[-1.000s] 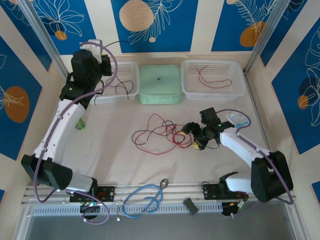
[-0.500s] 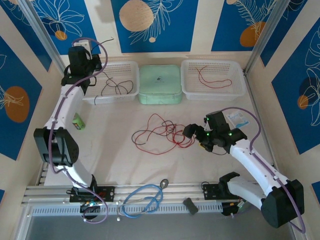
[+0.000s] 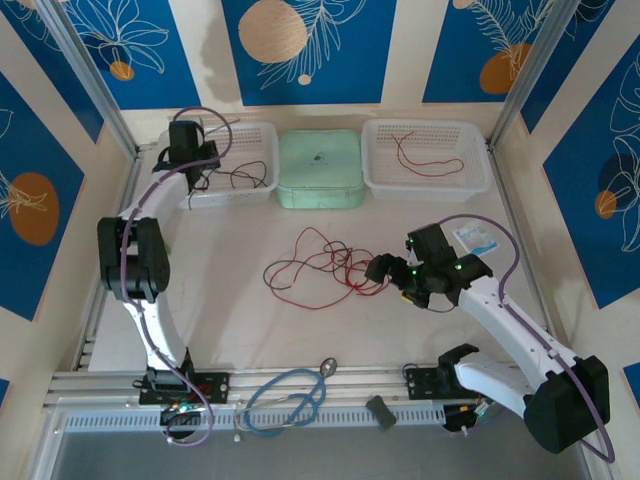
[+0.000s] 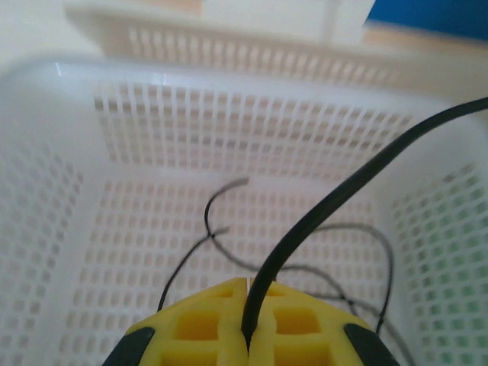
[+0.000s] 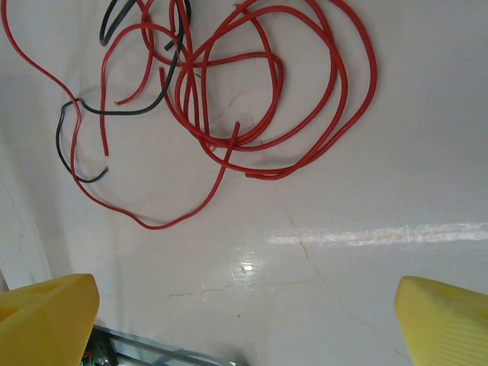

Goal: Untangle the cables

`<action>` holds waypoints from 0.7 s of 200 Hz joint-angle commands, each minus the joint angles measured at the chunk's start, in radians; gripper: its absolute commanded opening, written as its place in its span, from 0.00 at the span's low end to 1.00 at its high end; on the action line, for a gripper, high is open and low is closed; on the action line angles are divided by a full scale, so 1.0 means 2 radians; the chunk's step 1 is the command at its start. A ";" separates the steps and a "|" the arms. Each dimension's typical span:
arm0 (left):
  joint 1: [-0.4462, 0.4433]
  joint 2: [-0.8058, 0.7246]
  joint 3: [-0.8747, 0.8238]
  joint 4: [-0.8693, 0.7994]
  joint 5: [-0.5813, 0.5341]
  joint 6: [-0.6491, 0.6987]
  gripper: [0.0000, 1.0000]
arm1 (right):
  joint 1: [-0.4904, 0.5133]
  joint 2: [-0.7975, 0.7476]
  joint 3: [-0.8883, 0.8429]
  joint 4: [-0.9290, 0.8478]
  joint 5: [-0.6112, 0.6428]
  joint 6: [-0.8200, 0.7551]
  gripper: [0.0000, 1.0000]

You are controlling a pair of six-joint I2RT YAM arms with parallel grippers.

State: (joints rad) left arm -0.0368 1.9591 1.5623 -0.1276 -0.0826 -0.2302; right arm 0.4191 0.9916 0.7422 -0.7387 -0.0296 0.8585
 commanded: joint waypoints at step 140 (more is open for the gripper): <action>0.012 -0.075 0.051 -0.186 -0.071 -0.003 1.00 | 0.004 0.029 0.042 -0.055 0.012 -0.023 1.00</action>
State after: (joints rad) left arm -0.0273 1.9240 1.6943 -0.4351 -0.1963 -0.2306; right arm 0.4198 1.0389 0.8005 -0.8062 -0.0067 0.8333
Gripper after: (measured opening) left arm 0.997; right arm 0.995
